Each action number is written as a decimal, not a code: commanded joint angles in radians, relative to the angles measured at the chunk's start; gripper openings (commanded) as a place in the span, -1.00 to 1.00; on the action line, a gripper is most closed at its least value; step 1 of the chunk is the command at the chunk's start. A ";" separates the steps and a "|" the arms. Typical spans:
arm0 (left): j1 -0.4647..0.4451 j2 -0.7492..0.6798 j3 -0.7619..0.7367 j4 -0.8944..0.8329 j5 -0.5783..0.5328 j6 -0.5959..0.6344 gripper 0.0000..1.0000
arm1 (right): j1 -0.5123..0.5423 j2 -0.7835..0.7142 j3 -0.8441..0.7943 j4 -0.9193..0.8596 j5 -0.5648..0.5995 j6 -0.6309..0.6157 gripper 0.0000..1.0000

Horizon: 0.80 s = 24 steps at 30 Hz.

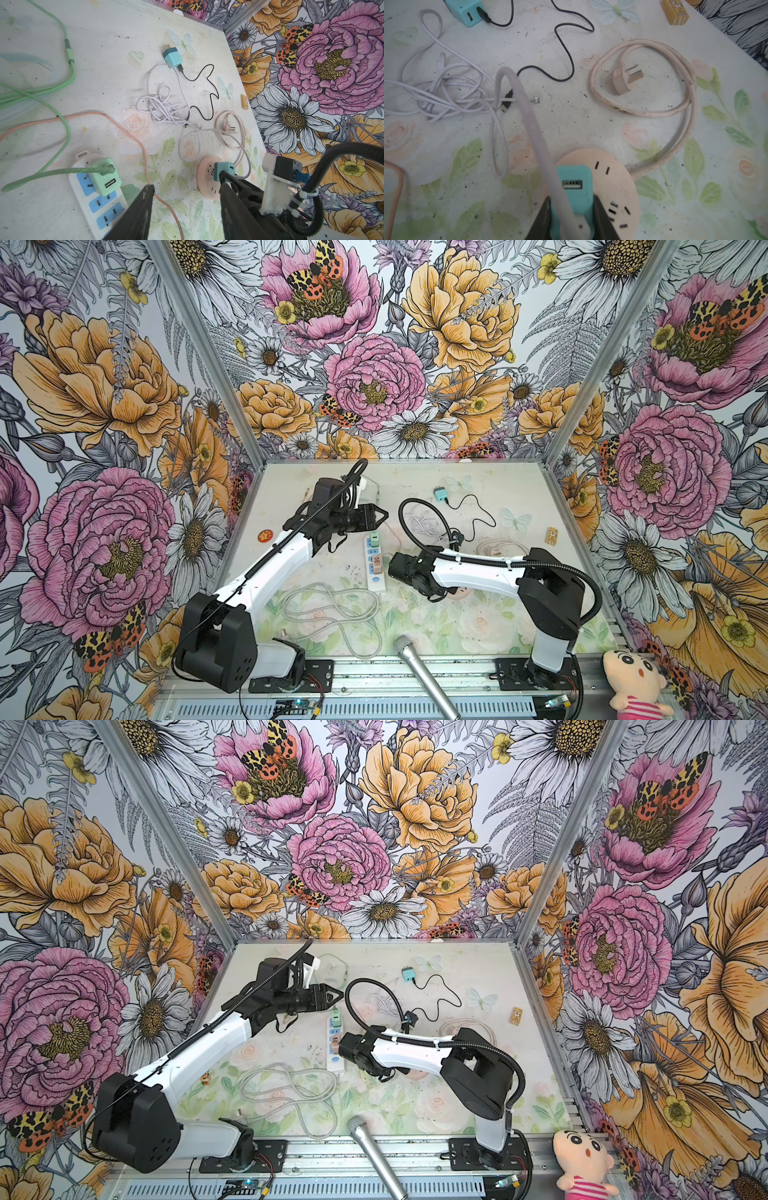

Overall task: Insert the plug
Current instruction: 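Align the teal charger's prongs over the pink socket's slots with the right gripper, then lower and press the teal charger into the pink socket with the right gripper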

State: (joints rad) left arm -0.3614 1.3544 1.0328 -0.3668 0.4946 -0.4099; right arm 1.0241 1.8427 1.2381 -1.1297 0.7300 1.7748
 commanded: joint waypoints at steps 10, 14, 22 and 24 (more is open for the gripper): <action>0.010 -0.041 0.013 0.000 0.049 -0.006 0.08 | -0.017 0.171 -0.014 0.063 -0.401 0.092 -1.00; 0.009 -0.047 0.007 0.000 0.052 -0.007 0.08 | -0.032 0.133 -0.038 0.068 -0.407 0.078 -1.00; -0.003 -0.040 0.037 -0.024 0.041 -0.005 0.08 | -0.042 0.113 -0.072 0.157 -0.432 0.068 -1.00; -0.009 -0.039 0.046 -0.037 0.033 0.001 0.08 | -0.042 0.146 -0.069 0.157 -0.466 0.089 -1.00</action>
State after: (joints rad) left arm -0.3637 1.3277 1.0420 -0.3859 0.5251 -0.4168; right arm 0.9924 1.8423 1.2457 -1.1313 0.6506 1.8362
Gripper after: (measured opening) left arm 0.541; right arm 0.276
